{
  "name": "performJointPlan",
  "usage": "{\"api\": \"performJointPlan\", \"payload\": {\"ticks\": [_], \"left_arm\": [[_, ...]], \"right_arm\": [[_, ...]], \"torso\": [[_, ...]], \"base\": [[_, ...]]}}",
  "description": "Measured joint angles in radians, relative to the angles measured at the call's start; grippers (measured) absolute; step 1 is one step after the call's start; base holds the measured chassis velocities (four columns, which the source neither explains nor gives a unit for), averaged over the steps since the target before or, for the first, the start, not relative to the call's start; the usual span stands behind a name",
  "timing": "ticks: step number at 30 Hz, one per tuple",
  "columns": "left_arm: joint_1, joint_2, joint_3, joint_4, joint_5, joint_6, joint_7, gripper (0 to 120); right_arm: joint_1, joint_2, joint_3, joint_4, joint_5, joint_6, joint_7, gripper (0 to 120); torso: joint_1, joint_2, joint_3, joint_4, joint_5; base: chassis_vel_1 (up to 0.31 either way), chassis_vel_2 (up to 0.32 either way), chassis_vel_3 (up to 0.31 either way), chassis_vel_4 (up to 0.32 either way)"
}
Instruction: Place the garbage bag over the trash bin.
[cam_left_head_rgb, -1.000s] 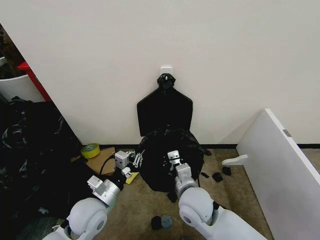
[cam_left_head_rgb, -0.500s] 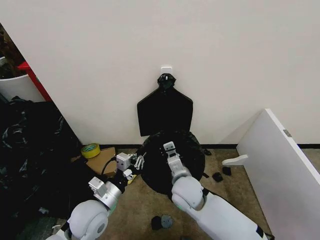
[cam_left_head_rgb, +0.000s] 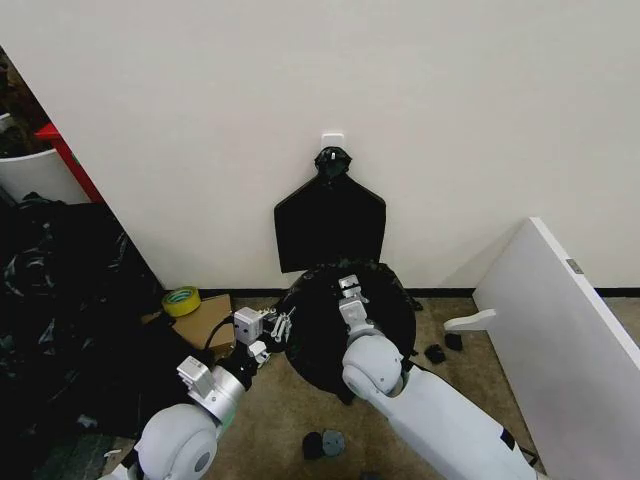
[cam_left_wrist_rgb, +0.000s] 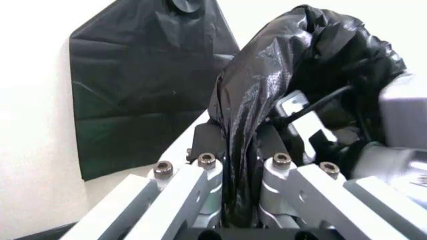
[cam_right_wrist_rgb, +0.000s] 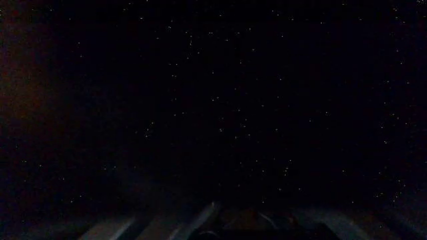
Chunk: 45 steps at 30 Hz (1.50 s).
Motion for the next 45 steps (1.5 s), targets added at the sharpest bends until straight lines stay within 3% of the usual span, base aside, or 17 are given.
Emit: {"api": "performJointPlan", "payload": {"ticks": [8, 17, 23, 34, 37, 39, 43, 45], "left_arm": [[-0.015, 0.002, -0.003, 0.019, -0.02, 0.007, -0.005, 5], [-0.011, 0.002, 0.004, 0.01, -0.021, 0.011, -0.005, 5], [-0.004, 0.006, 0.003, -0.005, -0.022, 0.013, -0.005, 5], [-0.002, 0.012, 0.0, -0.012, -0.027, 0.016, -0.004, 5], [-0.005, 0.012, -0.002, -0.007, -0.027, 0.016, -0.003, 5], [-0.007, 0.015, -0.005, 0.001, -0.024, 0.011, -0.001, 5], [-0.009, 0.019, -0.007, 0.009, -0.018, 0.002, 0.003, 5], [-0.016, 0.02, -0.011, 0.015, -0.018, -0.019, 0.016, 5]], "right_arm": [[-0.096, -0.05, -0.017, 0.125, -0.031, 0.08, -0.074, 0], [-0.07, -0.029, 0.007, 0.036, -0.125, 0.232, -0.154, 0], [-0.037, 0.005, 0.018, -0.055, -0.141, 0.201, -0.113, 0], [-0.039, 0.002, 0.021, -0.068, -0.125, 0.198, -0.106, 0], [-0.058, -0.023, 0.023, -0.004, -0.077, 0.213, -0.116, 0], [-0.1, -0.065, 0.031, 0.139, 0.07, 0.159, -0.092, 0], [-0.133, -0.098, 0.049, 0.253, 0.238, 0.093, -0.054, 0], [-0.168, -0.124, 0.089, 0.354, 0.42, -0.001, -0.012, 0]], "torso": [[0.0, 0.0, 0.0, -0.0003, -0.0001], [0.0, 0.0, 0.0, 0.0, -0.0001], [0.0, 0.0, 0.0, 0.0, -0.0001], [0.0, 0.0, 0.0, 0.0, 0.0], [0.0, 0.0, 0.0, 0.0, 0.0001], [0.0, 0.0, 0.0, -0.0002, 0.0], [0.0, 0.0, 0.0, -0.0001, 0.0], [0.0, 0.0, 0.0, -0.0003, -0.0001]], "base": [[0.0, 0.0, 0.0, 0.0], [0.0, 0.0, 0.0, 0.0], [0.0, 0.0, 0.0, 0.0], [0.0, 0.0, 0.0, 0.0], [0.0, 0.0, 0.0, 0.0], [0.0, 0.0, 0.0, 0.0], [0.0, 0.0, 0.0, 0.0], [0.0, 0.0, 0.0, 0.0]]}}
